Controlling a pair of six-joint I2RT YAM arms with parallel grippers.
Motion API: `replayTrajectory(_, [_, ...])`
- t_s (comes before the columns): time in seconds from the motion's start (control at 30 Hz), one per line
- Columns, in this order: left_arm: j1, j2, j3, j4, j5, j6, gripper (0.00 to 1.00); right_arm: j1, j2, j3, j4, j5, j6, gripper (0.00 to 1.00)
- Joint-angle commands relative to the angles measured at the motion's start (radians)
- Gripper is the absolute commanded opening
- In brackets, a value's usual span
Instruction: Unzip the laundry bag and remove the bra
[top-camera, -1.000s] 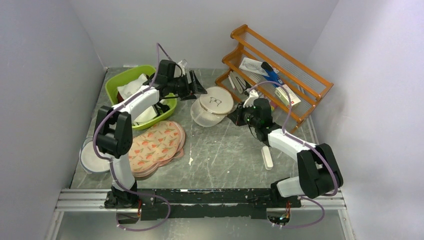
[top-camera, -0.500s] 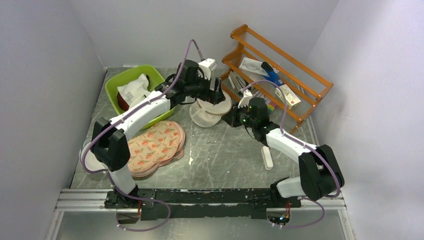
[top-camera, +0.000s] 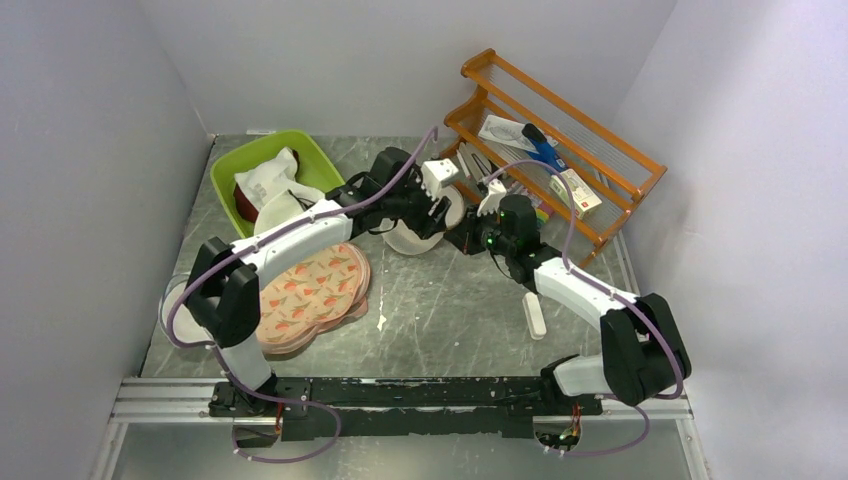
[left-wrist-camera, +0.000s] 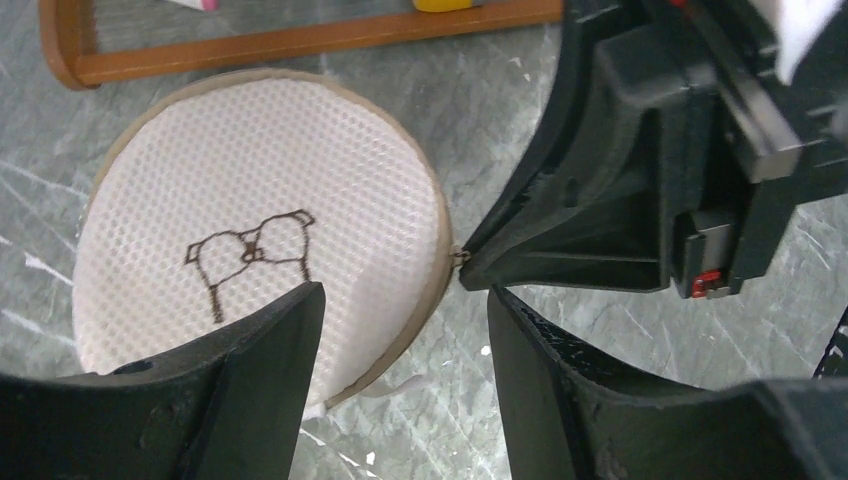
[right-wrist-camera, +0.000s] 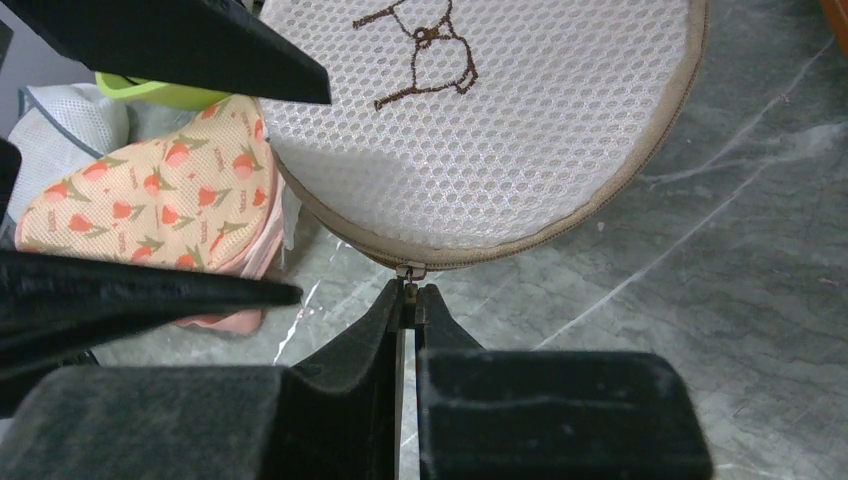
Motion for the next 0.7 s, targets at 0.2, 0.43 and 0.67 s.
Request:
replayTrajectory(0.2, [-0.027,0.048,0.013,0.031,-0.004,0.057,0.77,0.002,-0.038,0.016,0.003,-0.024,0.006,0.00])
replayTrajectory(0.43, [-0.029,0.061,0.016,0.029,-0.097,0.059,0.72,0.003,-0.035,0.016,0.016,-0.038,0.014,0.00])
replayTrajectory(0.67, [-0.029,0.071,0.039,0.015,-0.156,0.046,0.57,0.003,-0.030,0.015,0.016,-0.037,0.011,0.00])
